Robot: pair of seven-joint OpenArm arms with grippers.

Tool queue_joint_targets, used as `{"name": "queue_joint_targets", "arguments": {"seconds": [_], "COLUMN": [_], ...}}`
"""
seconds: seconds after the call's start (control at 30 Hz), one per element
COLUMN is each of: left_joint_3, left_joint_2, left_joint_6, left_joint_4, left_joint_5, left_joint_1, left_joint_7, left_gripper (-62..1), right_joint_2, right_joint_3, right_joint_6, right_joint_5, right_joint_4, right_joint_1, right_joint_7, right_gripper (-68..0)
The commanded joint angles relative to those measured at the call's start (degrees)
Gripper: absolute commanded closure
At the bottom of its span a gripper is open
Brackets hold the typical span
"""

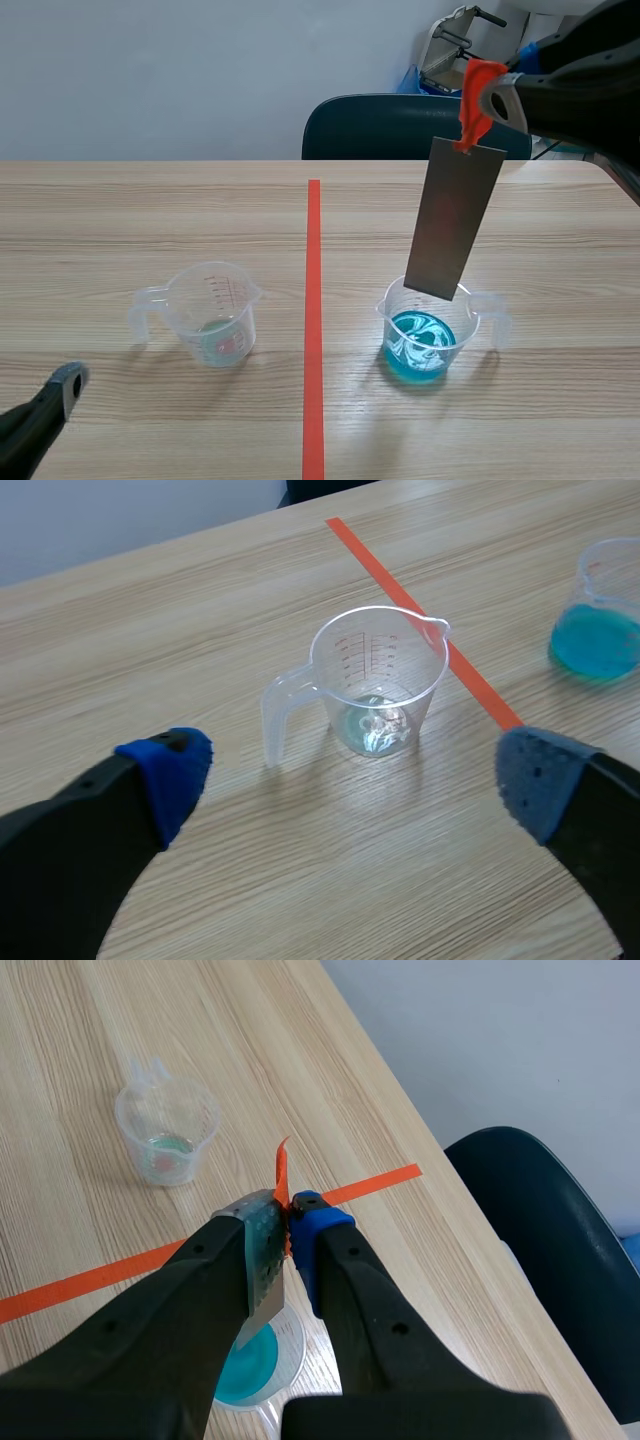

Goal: Do the redox reaction experiment

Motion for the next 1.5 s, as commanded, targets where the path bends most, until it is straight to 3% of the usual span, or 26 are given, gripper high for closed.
{"name": "queue_joint_targets", "arguments": {"seconds": [0.0,0.37,1.47], "left_joint_3": [0.44,0.44,0.44], "left_joint_2": [0.28,0.09,0.13], "left_joint_6": [-0.35,-1.64,-1.62], "left_joint_4": [0.74,0.74,0.74], "left_joint_5": [-0.13,0.09,0.09], "left_joint_1": [-0.17,-0.17,-0.20], "left_joint_7": [-0.74,-0.79,-0.63], "left_gripper": [-62.3,-62.3,-62.3], "right_joint_2": [0.00,0.00,0.00], "right_joint_3": [0.81,0.81,0.81], "right_joint_6": [0.35,0.35,0.35], "right_joint_5": [0.66,0.66,0.66], "right_joint_4": [0.59,0.59,0.59], "right_joint_1": [0.70,0.70,0.83], "right_joint_7": [0.63,0.68,0.68], "right_gripper": [-0.8,-0.8,-0.8]}}
